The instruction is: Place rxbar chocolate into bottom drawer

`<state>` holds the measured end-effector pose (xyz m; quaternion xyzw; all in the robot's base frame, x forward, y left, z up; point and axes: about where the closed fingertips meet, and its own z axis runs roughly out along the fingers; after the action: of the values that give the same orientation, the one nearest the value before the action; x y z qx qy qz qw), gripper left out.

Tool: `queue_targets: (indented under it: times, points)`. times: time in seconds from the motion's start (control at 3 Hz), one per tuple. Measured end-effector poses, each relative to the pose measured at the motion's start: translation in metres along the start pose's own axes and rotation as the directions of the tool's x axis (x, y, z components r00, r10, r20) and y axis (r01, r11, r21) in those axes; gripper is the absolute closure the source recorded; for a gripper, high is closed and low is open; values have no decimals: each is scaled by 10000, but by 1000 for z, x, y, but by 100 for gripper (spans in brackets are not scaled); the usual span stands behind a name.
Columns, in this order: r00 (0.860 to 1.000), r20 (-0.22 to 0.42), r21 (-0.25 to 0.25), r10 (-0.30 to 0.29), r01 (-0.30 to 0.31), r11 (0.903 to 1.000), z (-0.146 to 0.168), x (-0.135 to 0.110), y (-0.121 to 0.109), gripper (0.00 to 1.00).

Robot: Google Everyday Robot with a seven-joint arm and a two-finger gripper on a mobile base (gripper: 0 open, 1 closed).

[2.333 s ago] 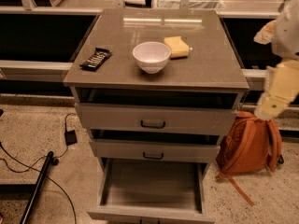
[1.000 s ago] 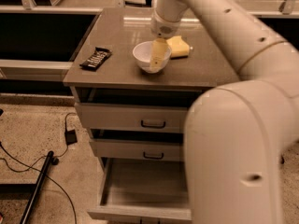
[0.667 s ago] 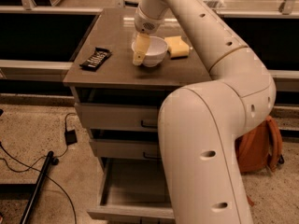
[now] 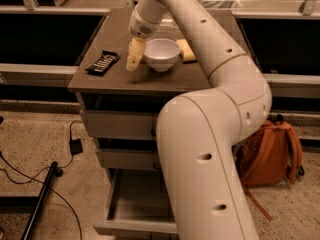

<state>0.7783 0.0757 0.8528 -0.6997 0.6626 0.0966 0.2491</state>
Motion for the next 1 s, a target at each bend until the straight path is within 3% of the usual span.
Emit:
queue_targets:
  times: [0.33,0.67,1.0]
  points:
    - [9939,939,-629,570,-512,9967,34,-41,3,0]
    - [9809,1157,-861,1566,-1472,9854,53,-65,2,0]
    - [9608,845,-1165,2640,-2536,9603,69,-73,6,18]
